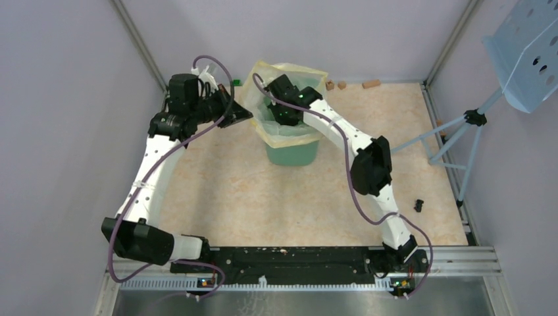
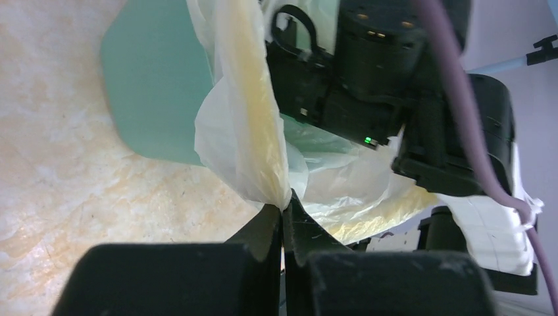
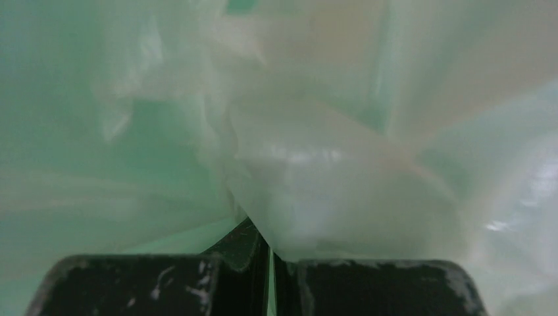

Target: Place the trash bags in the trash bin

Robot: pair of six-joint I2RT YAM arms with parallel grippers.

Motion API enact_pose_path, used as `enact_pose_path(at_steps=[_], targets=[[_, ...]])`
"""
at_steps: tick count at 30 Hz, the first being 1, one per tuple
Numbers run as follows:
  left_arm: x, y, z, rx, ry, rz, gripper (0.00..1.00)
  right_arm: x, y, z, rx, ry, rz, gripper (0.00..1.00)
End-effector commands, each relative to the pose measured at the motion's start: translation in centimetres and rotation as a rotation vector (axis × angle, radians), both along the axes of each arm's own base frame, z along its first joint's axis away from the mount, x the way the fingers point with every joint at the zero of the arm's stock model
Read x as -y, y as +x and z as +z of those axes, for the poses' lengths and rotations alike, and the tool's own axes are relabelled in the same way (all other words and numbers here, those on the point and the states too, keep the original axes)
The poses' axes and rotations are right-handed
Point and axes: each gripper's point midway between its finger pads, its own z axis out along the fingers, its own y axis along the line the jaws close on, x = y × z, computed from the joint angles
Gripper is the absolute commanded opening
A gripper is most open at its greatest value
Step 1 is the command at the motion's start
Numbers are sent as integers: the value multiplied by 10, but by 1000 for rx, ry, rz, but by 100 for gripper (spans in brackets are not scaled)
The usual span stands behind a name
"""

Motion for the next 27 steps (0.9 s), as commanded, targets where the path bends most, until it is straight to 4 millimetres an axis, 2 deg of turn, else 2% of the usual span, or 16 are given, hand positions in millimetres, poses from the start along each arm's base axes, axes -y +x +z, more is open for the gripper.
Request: enact_pose_path(at_steps=[1,6,10,12,15,17,18,19,22,25,27], targets=[[9,1,3,6,-76,-27,0,7,10,-13,6,-44,-24,0],[9,4,-8,-10,-87,-10,0,6,9,-26,-40,0,-27,0],[6,6,-13,-9,-71,6,0,11,10,-16,-61,41,-30,0],[4,6,-15,-9,-57,18,0,13,9,-2,-38,52,-16,0],[3,7,-16,-11,-53,26,0,15,7,31,10,88,-8,2],[2,7,-15,-8,-53,30,0,15,5,53,32,109,-6,17],[1,8,-13,-4,-51,34,0,16,4,65,44,120,-8,29],[1,8,-10,3,-49,36,0,18,2,77,57,131,-8,35],[0,9,3,28,-48,36,0,23,-7,109,85,168,-1,43],[-1,8,22,66,-47,40,1,32,-20,133,113,186,0,49],[-3,8,26,73,-39,51,1,41,-29,147,135,188,-11,51]])
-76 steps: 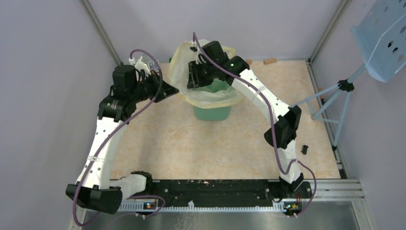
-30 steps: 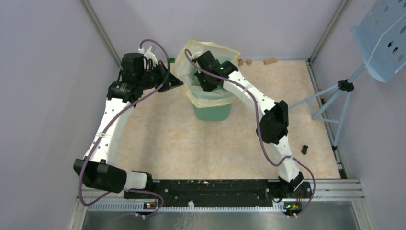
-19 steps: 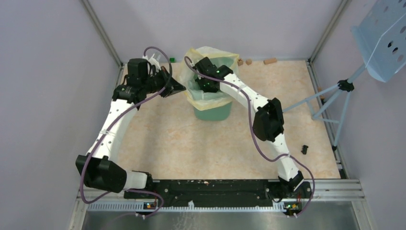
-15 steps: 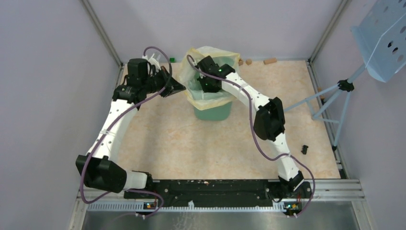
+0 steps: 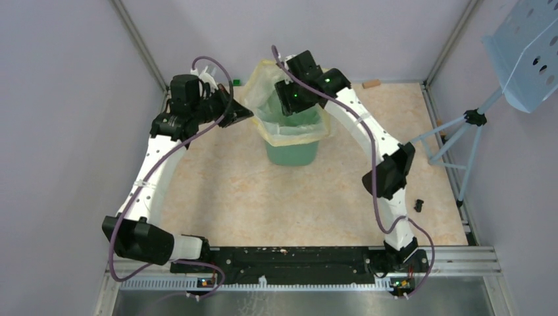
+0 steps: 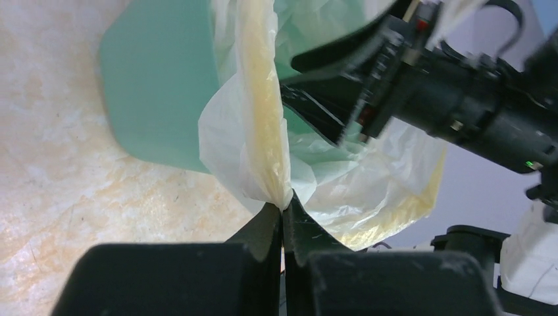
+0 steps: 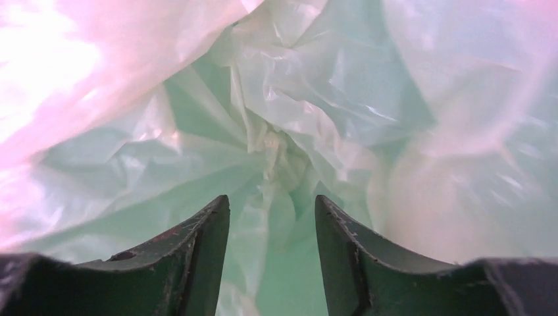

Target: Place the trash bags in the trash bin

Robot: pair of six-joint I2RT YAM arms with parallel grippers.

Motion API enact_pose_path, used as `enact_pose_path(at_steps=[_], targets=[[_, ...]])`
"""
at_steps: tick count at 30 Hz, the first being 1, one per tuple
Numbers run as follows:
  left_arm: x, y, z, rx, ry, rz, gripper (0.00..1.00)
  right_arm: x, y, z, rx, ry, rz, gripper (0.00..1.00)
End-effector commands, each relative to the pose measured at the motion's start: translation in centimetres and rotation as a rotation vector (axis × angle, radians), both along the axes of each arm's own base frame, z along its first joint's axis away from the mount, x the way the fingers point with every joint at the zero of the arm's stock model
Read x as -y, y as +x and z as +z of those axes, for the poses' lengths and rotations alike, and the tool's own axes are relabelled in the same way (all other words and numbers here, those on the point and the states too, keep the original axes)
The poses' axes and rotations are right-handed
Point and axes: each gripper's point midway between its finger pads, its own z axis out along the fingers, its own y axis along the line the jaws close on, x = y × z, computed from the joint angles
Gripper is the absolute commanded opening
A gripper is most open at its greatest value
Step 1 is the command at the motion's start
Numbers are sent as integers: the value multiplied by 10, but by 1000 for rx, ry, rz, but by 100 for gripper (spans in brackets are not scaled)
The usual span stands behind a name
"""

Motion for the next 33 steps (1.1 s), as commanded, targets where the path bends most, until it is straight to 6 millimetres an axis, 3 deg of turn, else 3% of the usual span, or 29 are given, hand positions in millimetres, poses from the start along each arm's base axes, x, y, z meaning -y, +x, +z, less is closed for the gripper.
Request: enact_pose_path(at_steps=[1,9,14,19,23,28,30,33], targets=[[-6,2,40,119,7,21,1,26,-30,89,129,87,-16,53],[-16,6,32,129,54,75,0,57,-54,152,255,161,-68,70],[-19,8,38,137,40,114,0,89,-71,162,258,117,-155,71],[-20,9,42,153,29,130,0,120,-91,144,187,46,-237,73],[-15,8,40,140,23,95,0,132,-107,122,106,26,-292,74],[-13,4,40,143,20,74,0,121,-113,93,-59,145,-372,79],[-14,2,42,146,18,79,0,117,-112,85,-111,197,-429,86],[-12,-2,44,145,2,71,0,108,-107,77,-137,275,-491,85]])
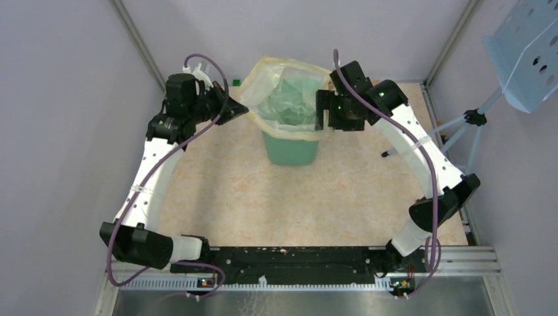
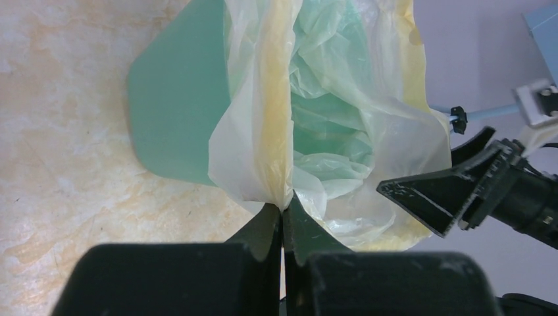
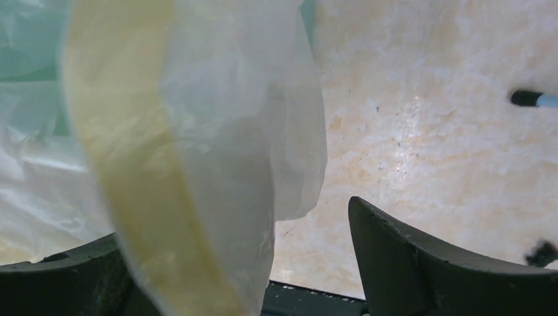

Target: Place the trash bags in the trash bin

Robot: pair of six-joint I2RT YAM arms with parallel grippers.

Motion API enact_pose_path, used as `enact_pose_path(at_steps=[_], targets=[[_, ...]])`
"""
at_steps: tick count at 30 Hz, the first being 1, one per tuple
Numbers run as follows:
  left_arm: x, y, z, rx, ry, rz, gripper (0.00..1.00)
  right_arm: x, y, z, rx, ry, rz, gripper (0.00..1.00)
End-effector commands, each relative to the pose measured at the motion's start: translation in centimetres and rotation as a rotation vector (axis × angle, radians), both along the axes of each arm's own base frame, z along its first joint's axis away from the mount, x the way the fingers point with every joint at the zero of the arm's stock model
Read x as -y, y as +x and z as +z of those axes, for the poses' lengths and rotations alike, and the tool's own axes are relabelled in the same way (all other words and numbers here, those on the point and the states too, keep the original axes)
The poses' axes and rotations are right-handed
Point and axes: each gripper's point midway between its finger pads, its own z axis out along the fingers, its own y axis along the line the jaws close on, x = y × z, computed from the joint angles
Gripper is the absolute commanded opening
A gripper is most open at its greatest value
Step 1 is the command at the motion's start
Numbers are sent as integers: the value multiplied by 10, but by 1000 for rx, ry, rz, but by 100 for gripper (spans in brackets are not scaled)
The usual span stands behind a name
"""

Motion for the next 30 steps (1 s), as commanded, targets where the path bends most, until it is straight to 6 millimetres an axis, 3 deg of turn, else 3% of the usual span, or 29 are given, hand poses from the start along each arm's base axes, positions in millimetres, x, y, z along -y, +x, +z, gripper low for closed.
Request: enact_pose_path(at_steps=[1,6,11,13,15,18,21,30], targets=[[1,-10,22,73,-33,-20,0,-16,2,10,-7,215,-140,82],[2,-15,18,63,-49,-23,0,-28,8,5,-35,301,-194,70],[3,-14,20,73,-51,-26,0,-40,18,24,9,366,-172,38],[3,-12,22,80,-50,-32,0,-45,22,30,12,371,-151,31],[5,-7,24,85,-45,-39,0,-53,26,36,1,373,-122,29],[6,-1,28,96,-43,-46,0,-66,27,40,-36,374,-84,36],[6,7,31,107,-42,-39,0,-76,37,40,-18,374,-74,36],[11,40,33,139,-75,-17,0,-88,82,12,42,300,-95,24]])
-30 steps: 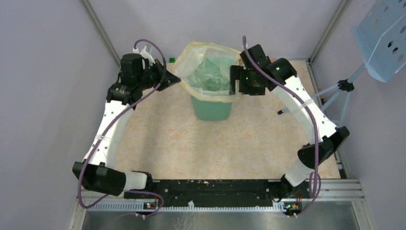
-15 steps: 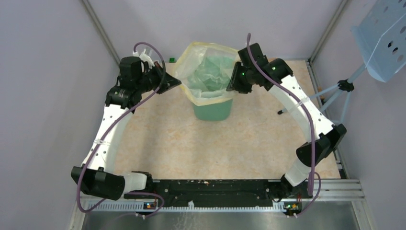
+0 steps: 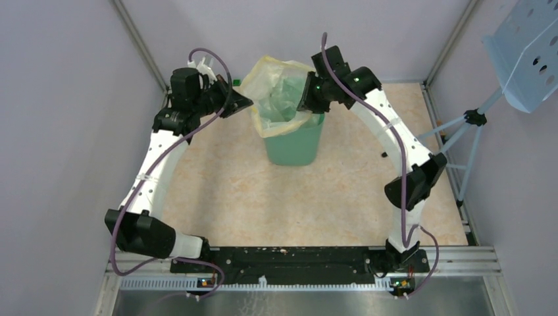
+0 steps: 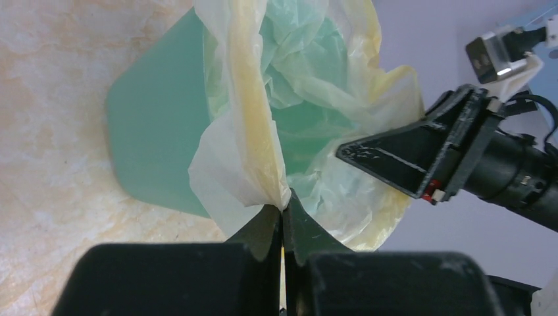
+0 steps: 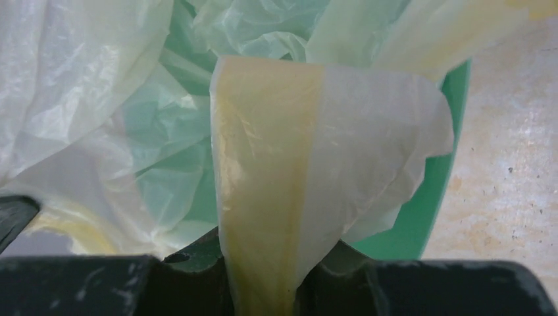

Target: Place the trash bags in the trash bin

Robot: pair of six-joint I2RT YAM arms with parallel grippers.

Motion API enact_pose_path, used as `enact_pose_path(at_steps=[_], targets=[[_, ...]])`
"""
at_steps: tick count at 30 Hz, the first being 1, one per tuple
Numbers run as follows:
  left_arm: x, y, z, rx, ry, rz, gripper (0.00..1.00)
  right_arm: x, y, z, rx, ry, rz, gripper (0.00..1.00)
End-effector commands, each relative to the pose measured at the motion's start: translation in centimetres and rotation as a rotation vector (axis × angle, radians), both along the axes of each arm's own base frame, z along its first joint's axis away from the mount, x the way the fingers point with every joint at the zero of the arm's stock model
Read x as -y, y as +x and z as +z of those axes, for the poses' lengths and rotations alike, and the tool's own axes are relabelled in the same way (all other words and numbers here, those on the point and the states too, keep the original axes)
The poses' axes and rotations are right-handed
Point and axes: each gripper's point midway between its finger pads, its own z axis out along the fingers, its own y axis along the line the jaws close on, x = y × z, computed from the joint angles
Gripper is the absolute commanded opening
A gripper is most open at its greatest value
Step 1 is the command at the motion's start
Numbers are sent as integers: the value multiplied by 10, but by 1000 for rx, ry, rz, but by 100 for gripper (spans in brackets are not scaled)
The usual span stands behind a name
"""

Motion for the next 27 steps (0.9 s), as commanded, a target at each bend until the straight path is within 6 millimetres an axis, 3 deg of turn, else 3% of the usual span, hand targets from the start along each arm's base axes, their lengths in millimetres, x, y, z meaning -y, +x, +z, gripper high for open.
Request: enact_pose_path(at_steps=[1,7,10,16,21,27], targets=[[2,25,28,116,-36,15,0,-7,29,-2,80,-46,-12,23],[13,42,-2,52,-69,-29,0,9,53,-49,9,-134,-38,20],[21,44,-10,59,-96,-74,0,17,62,-53,18,-157,-43,20],[52,46,11,133,-119,-160,0,23,59,-13,80,-129,-31,25],[78,41,-3,92,-132,-211,0,26,36,12,86,-72,28,45],[90,33,-2,89,-130,-243,0,43,15,23,77,-80,24,52]])
